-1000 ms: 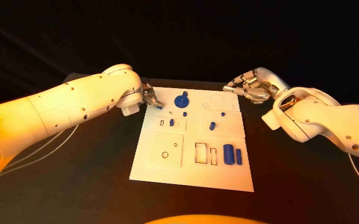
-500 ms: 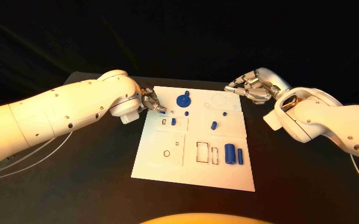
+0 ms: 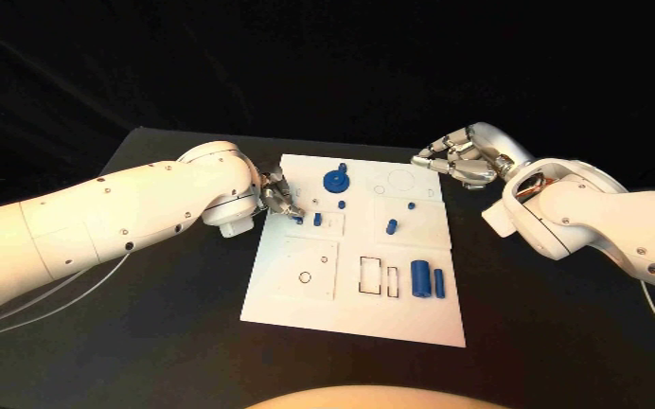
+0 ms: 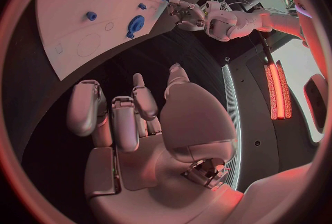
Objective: Assemble the parts on the task board
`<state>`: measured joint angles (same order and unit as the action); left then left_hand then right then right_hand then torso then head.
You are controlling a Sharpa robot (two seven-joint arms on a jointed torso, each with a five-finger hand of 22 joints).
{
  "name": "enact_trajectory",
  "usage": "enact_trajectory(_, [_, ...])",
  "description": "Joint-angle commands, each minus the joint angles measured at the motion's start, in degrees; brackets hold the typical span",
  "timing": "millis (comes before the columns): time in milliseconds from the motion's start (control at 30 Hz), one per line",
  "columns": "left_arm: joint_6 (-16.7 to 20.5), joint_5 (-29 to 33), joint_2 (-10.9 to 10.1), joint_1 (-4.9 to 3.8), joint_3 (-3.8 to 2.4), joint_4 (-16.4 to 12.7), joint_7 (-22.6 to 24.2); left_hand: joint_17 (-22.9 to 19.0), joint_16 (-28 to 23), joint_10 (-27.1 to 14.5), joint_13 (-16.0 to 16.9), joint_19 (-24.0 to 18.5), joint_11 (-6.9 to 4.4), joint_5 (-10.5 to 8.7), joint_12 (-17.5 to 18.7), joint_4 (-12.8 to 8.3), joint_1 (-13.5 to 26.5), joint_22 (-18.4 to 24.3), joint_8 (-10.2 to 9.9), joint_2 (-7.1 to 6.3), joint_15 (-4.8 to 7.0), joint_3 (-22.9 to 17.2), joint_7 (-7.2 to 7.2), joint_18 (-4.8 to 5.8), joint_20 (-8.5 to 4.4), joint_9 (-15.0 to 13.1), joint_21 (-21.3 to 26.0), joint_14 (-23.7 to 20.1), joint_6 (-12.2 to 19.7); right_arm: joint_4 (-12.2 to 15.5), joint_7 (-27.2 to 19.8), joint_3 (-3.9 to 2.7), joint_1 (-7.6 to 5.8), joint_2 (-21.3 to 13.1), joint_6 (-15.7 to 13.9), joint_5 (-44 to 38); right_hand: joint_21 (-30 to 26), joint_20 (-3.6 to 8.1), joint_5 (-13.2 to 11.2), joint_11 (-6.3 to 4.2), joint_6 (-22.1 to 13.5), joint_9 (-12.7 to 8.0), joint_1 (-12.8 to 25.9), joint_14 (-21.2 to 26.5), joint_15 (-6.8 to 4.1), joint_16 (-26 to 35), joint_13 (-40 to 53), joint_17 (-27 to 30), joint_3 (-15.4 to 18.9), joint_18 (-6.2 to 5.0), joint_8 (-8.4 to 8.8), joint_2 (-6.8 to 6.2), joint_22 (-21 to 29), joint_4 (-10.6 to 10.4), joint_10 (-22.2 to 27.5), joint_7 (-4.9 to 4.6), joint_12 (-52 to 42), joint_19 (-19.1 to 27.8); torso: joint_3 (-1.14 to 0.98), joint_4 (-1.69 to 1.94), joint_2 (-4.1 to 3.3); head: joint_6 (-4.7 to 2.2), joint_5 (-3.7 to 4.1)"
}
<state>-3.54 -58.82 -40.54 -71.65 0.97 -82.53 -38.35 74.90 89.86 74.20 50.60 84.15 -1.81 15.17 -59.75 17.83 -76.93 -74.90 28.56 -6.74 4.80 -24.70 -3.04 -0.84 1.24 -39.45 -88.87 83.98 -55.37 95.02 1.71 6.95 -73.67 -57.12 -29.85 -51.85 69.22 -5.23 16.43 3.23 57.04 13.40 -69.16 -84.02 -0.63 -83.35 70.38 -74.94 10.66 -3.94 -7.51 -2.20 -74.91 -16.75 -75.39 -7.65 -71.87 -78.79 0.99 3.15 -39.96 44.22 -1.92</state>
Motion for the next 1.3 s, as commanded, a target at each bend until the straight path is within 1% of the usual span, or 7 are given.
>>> enact_trajectory(33, [-1.54,-3.71,0.54,0.26,-0.02,-0.01,0.38,15.1,0.14,0.48,0.2,4.59,0.09,0.01,-0.49,-5.75,-0.51,-13.39,0.41,-0.12,-0.08,-6.16,0.66,0.35,0.17,-0.06,0.03,6.02,-0.22,0.11,-0.15,0.01,0.07,-0.04,0.63,-0.46,-0.2,0.12,0.18,-0.26,-0.32,0.07,-0.19,-3.39,-0.5,0.28,-0.03,-4.06,-0.03,-0.79,-0.22,0.53,-1.75,0.17,-0.24,0.06,-0.31,-0.26,-0.02,-0.06,0.0,0.14,-0.03])
enact_trajectory(133, [-1.15,-4.81,0.93,0.42,-0.02,0.12,-0.09,15.1,0.14,0.97,0.95,4.72,-0.01,-0.06,-1.2,-5.86,-0.13,-13.56,0.91,-0.19,-0.01,-6.61,0.78,0.4,0.13,-0.17,-0.08,6.02,-0.47,0.17,-0.28,0.01,0.08,-0.07,0.48,-0.47,-0.1,0.13,0.38,-0.26,-0.32,0.08,-0.24,-3.4,-0.5,0.24,0.04,-4.13,0.0,-0.76,-0.24,0.57,-1.83,0.17,-0.29,0.07,-0.38,-0.33,-0.03,-0.03,0.0,0.22,-0.02])
enact_trajectory(433, [-0.56,-5.88,1.58,0.58,-0.02,0.2,-1.13,15.1,0.14,1.21,1.21,4.85,-0.08,-0.12,-1.5,-5.95,0.14,-13.74,1.26,-0.26,0.05,-6.93,0.87,0.45,0.09,-0.25,-0.2,6.02,-0.57,0.22,-0.36,0.01,0.1,-0.13,0.39,-0.47,-0.07,0.13,0.51,-0.27,-0.3,0.08,-0.27,-3.4,-0.51,0.25,0.03,-4.13,0.02,-0.75,-0.25,0.62,-1.86,0.16,-0.29,0.07,-0.38,-0.36,-0.04,0.01,0.06,0.31,0.02])
enact_trajectory(800, [-2.44,-7.06,1.59,0.59,-0.02,0.05,-1.92,15.1,0.14,1.33,1.27,4.93,-0.18,-0.25,-1.63,-6.4,0.25,-13.85,1.61,-0.69,0.12,-7.3,0.98,0.48,0.05,-0.32,-0.28,6.02,-0.47,0.27,-0.38,0.01,0.11,-0.21,0.4,-0.47,-0.07,0.13,0.51,-0.27,-0.3,0.08,-0.27,-3.4,-0.51,0.25,0.03,-4.13,0.02,-0.75,-0.25,0.62,-1.86,0.16,-0.29,0.07,-0.38,-0.36,0.01,0.01,0.06,0.43,-0.01])
enact_trajectory(1000, [-3.25,-7.8,1.56,0.59,-0.02,-0.04,-2.26,15.1,0.14,1.41,1.38,5.01,-0.21,-0.29,-1.75,-6.63,0.23,-13.97,1.76,-0.82,0.14,-7.5,1.01,0.51,0.04,-0.34,-0.36,6.02,-0.45,0.27,-0.41,0.01,0.11,-0.2,0.4,-0.47,-0.07,0.13,0.51,-0.27,-0.3,0.08,-0.27,-3.4,-0.51,0.25,0.03,-4.13,0.02,-0.75,-0.25,0.62,-1.86,0.16,-0.29,0.07,-0.38,-0.36,0.0,0.02,0.05,0.54,-0.13])
enact_trajectory(1167, [-3.43,-7.99,1.49,0.59,-0.02,-0.09,-2.38,15.1,0.14,1.44,1.38,5.09,-0.23,-0.31,-1.77,-6.76,0.23,-14.07,1.85,-0.91,0.15,-7.62,1.02,0.54,0.03,-0.34,-0.43,6.02,-0.43,0.27,-0.43,0.01,0.12,-0.19,0.45,-0.47,-0.07,0.13,0.51,-0.27,-0.3,0.08,-0.27,-3.4,-0.51,0.25,0.03,-4.13,0.02,-0.75,-0.25,0.62,-1.86,0.16,-0.29,0.07,-0.38,-0.36,-0.03,0.01,0.05,0.37,-0.1])
enact_trajectory(1300, [-3.45,-8.08,1.51,0.59,-0.01,-0.11,-2.36,15.1,0.14,1.42,1.28,5.07,-0.23,-0.33,-1.7,-6.79,0.24,-14.05,1.87,-0.92,0.15,-7.65,1.02,0.54,0.03,-0.35,-0.41,6.02,-0.43,0.28,-0.46,0.01,0.12,-0.18,0.46,-0.47,-0.14,0.14,0.71,-0.28,-0.29,0.09,-0.29,-3.39,-0.51,0.28,0.05,-4.08,0.06,-0.77,-0.27,0.68,-1.84,0.15,-0.32,0.08,-0.41,-0.34,-0.04,0.03,0.07,0.47,-0.13])
